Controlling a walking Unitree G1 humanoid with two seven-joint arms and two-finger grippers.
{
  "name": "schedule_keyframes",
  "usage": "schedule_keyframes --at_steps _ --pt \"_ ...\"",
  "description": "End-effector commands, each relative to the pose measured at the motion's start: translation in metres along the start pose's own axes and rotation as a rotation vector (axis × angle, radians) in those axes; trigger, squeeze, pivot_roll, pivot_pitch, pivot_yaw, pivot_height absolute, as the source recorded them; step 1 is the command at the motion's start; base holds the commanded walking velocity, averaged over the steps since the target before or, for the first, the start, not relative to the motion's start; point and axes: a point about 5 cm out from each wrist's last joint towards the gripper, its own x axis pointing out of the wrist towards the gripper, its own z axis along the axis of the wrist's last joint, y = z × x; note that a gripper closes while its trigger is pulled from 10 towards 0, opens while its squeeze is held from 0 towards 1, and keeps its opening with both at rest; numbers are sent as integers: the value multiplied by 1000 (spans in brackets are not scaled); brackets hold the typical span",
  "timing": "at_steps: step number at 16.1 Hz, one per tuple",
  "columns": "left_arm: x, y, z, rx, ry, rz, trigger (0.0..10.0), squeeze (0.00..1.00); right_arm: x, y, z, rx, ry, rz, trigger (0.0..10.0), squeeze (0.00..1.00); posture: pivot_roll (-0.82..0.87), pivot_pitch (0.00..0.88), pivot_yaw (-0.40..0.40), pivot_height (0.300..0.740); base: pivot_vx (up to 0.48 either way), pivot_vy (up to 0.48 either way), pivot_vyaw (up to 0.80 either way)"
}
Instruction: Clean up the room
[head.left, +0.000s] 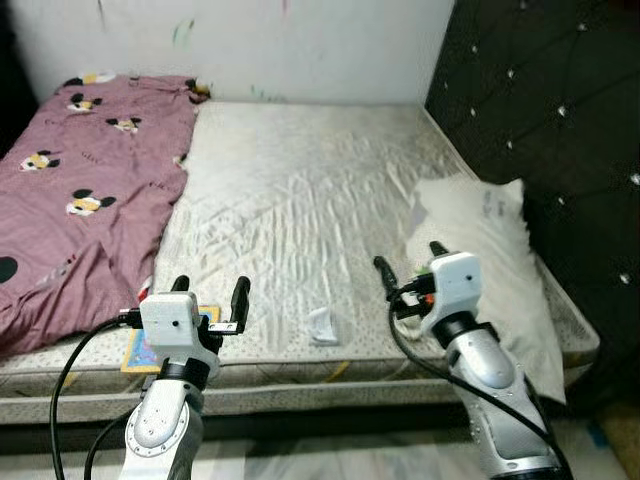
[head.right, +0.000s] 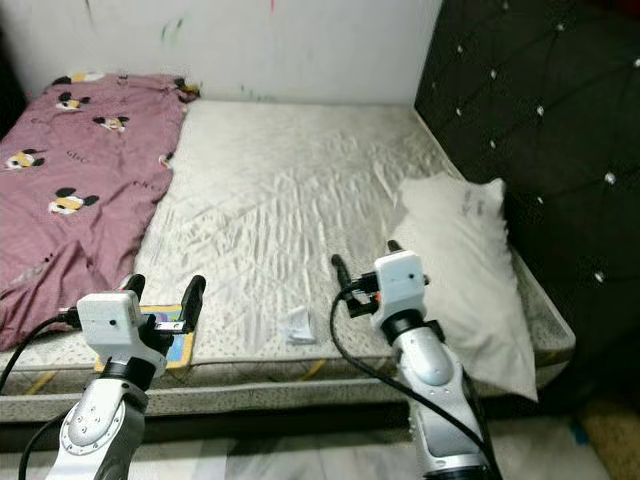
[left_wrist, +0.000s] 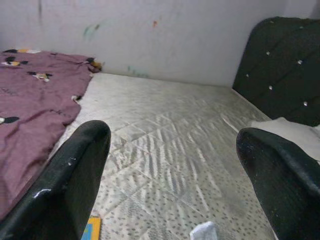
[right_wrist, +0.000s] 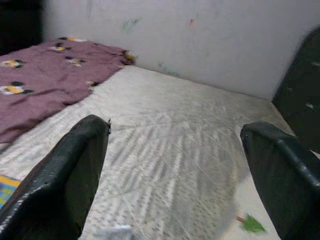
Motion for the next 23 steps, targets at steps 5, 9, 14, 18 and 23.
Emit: schedule_keyframes --at_steps 5,9,14,18,23 --pt "2 -3 4 11 -25 -33 10000 0 3 1 2 -24 -7 18 10000 0 -6 24 -95 740 413 0 0" --pt "3 -1 1 23 -5 -1 10000 0 5 1 2 -24 -11 20 10000 0 -8 28 -88 740 232 0 0" --pt "14 -2 4 38 -19 17 10000 0 13 4 3 -19 -32 22 10000 0 -19 28 -78 740 0 0 0" --pt "23 -3 12 39 -47 9 10000 0 21 6 1 -12 -24 27 10000 0 -16 36 -83 740 0 360 0" --pt "17 -8 6 30 -27 6 10000 0 22 3 -2 -4 3 10 10000 0 -19 55 -84 740 0 480 0"
